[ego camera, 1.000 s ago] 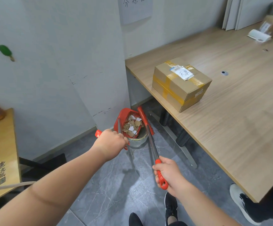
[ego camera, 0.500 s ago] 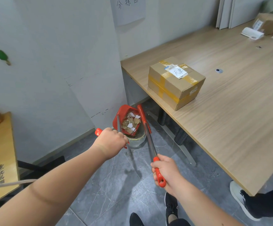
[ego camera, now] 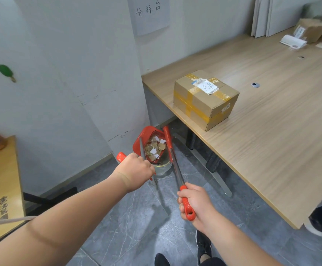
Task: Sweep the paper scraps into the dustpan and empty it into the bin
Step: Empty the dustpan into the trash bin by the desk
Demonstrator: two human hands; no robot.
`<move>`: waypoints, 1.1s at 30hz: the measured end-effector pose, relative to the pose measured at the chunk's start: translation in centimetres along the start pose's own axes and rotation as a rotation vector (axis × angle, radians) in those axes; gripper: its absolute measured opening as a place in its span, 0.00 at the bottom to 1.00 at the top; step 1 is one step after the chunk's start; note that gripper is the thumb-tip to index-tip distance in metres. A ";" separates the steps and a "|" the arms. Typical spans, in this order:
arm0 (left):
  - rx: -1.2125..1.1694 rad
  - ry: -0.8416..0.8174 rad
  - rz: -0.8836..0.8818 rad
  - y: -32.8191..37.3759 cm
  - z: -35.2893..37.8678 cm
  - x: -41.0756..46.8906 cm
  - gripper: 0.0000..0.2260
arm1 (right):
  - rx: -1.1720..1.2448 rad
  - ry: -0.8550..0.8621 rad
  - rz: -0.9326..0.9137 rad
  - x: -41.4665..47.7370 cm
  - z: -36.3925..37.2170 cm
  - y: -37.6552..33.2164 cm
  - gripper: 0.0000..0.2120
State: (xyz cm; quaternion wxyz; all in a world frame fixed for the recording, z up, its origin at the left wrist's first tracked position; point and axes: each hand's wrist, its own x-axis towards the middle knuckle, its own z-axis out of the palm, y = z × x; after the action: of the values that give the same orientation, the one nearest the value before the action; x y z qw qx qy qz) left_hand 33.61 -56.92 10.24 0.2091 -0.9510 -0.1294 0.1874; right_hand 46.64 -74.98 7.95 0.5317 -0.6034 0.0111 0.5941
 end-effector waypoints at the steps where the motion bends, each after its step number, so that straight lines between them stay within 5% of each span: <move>1: 0.001 0.006 0.005 0.0 0.0 0.1 0.09 | -0.001 0.000 0.002 0.0 0.1 0.2 0.15; 6: 0.007 0.019 -0.016 -0.1 -0.8 0.8 0.09 | -0.011 0.019 0.007 0.4 0.8 0.3 0.21; 17: 0.028 0.013 -0.012 -1.4 -0.7 1.0 0.08 | 0.001 -0.003 0.013 0.4 0.7 0.1 0.09; 33: 0.014 0.011 0.021 -2.4 0.0 1.2 0.07 | 0.000 0.023 0.046 2.6 1.3 1.0 0.11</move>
State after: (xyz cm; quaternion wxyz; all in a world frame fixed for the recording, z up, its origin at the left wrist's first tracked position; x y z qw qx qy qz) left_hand 34.29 -54.44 10.90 0.2147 -0.9518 -0.1168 0.1851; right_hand 45.86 -72.95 5.80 0.5177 -0.6099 0.0310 0.5992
